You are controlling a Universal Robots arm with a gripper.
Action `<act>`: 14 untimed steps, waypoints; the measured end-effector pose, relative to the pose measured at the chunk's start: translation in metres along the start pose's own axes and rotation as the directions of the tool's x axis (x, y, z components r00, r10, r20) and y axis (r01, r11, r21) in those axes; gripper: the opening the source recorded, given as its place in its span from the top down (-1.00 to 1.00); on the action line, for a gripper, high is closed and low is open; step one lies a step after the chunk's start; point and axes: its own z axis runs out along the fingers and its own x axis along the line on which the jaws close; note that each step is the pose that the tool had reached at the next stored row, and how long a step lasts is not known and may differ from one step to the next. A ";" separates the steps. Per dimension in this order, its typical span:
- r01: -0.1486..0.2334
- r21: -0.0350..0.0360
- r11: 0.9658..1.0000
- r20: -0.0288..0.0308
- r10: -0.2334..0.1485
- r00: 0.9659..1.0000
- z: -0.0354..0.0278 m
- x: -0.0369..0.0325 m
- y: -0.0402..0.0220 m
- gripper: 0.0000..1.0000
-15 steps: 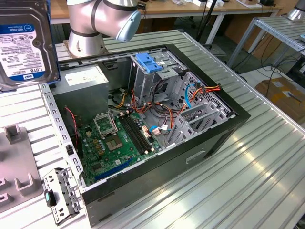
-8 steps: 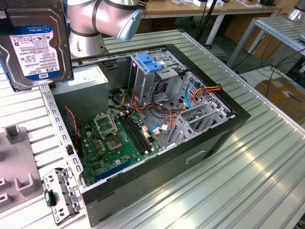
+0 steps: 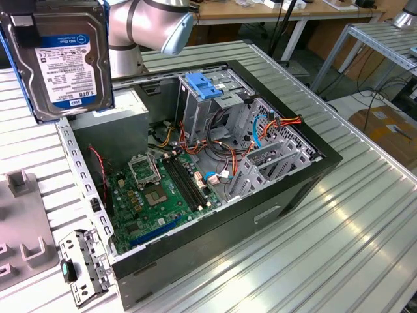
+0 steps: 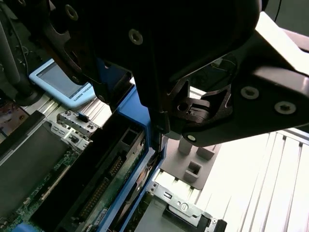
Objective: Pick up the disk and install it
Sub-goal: 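Pick up the disk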
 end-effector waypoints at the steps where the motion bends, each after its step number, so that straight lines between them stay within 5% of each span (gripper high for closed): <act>1: 0.000 0.000 1.000 -0.001 0.000 1.000 0.0001 0.0000 -0.0020 0.25; 4: 0.000 0.000 1.000 -0.001 0.000 1.000 0.0004 -0.0001 -0.0064 0.25; 7: 0.000 0.000 1.000 -0.003 0.000 1.000 0.0014 -0.0004 -0.0242 0.25; 14: 0.000 0.000 1.000 -0.004 0.000 1.000 0.0020 -0.0007 -0.0452 0.25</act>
